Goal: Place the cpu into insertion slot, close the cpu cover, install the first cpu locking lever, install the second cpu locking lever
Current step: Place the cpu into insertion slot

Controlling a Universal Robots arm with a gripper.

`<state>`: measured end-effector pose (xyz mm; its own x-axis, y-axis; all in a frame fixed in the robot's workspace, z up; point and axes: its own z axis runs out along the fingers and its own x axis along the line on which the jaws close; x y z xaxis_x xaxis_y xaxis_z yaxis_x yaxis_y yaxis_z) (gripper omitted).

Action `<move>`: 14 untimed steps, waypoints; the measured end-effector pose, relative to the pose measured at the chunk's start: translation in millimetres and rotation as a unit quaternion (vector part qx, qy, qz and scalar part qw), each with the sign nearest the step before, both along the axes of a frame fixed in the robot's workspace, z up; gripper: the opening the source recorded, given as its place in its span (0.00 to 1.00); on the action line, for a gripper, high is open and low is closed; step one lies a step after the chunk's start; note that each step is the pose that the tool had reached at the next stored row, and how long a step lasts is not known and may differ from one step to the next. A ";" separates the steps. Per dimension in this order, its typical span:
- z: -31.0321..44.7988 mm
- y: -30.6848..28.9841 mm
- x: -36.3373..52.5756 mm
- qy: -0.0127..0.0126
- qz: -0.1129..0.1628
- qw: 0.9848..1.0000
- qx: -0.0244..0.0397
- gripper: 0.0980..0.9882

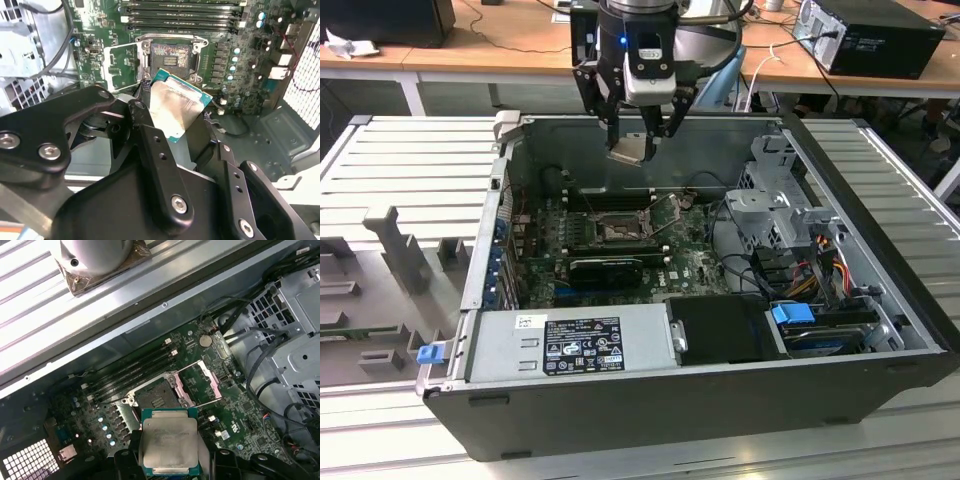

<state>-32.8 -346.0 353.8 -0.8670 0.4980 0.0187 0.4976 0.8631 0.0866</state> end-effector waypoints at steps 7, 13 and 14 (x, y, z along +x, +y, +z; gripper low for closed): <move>-1.0 0.0 0.0 0.000 -0.064 0.998 0.000 0.48; -2.3 0.0 0.0 0.000 -0.109 0.994 0.000 0.48; -2.6 0.0 0.0 0.000 -0.120 0.993 0.000 0.48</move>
<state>-32.7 -346.0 351.2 -0.7227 0.6909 0.0187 0.6896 0.7190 0.0866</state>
